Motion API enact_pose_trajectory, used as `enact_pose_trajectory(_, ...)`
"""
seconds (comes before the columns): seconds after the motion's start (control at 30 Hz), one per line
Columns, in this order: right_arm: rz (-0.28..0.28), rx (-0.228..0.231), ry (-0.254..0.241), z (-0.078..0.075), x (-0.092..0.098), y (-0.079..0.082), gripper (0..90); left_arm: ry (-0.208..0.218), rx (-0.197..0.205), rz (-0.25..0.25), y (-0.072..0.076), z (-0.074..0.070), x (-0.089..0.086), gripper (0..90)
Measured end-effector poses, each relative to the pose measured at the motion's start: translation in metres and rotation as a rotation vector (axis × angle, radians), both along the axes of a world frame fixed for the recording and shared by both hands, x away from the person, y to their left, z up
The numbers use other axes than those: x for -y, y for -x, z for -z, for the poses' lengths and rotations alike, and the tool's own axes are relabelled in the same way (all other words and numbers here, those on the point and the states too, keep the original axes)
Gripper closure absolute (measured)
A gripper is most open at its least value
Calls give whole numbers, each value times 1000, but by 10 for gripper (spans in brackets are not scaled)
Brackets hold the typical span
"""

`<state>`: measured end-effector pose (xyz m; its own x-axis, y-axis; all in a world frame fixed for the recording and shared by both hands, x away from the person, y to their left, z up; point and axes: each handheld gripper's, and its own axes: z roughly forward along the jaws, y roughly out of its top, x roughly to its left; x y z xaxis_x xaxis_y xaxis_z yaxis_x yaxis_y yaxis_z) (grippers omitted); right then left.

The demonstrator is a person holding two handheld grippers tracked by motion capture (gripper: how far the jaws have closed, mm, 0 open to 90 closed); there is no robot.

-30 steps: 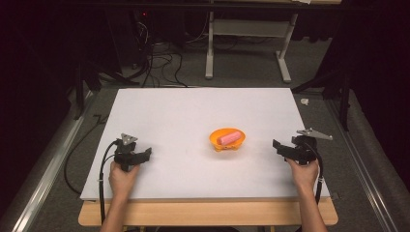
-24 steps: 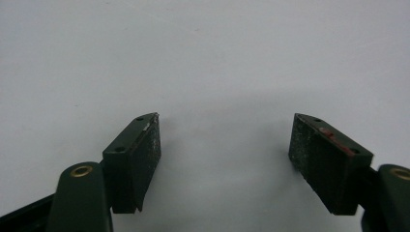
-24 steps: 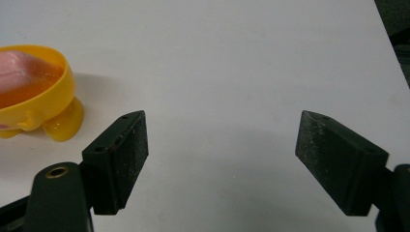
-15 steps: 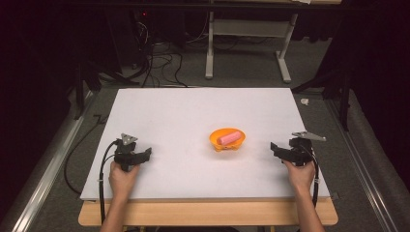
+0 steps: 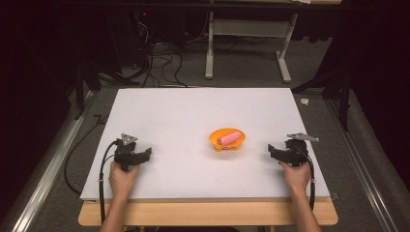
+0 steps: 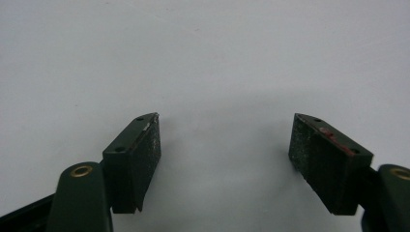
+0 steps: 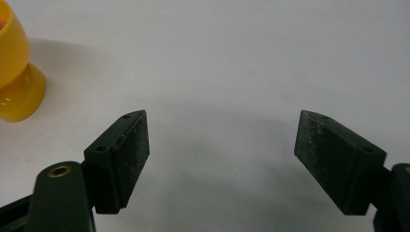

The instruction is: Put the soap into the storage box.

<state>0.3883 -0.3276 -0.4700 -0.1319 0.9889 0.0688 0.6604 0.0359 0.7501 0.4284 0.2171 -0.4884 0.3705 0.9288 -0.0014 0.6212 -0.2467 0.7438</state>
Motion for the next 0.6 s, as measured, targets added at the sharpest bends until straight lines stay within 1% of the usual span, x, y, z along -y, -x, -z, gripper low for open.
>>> enact_pose_trajectory(0.1,4,-4,8,2,-1,-1,207,0,0,0,0,0,0,274)
enact_pose_trajectory(0.13,0,0,25,3,-2,-2,206,0,0,0,0,0,0,274)
enact_pose_trajectory(0.2,3,-1,27,4,-2,-2,206,0,0,0,0,0,0,274)
enact_pose_trajectory(0.33,9,-11,80,7,-6,-4,205,0,0,0,0,0,0,274)
enact_pose_trajectory(0.43,9,-11,104,9,-7,-5,204,0,0,0,0,0,0,274)
enact_pose_trajectory(0.47,9,-19,107,10,-8,-5,204,0,0,0,0,0,0,274)
enact_pose_trajectory(0.5,11,-17,120,10,-9,-6,205,0,0,0,0,0,0,274)
enact_pose_trajectory(0.53,7,-28,139,11,-10,-7,203,0,0,0,0,0,0,274)
enact_pose_trajectory(0.6,9,-36,140,11,-11,-7,204,0,0,0,0,0,0,274)
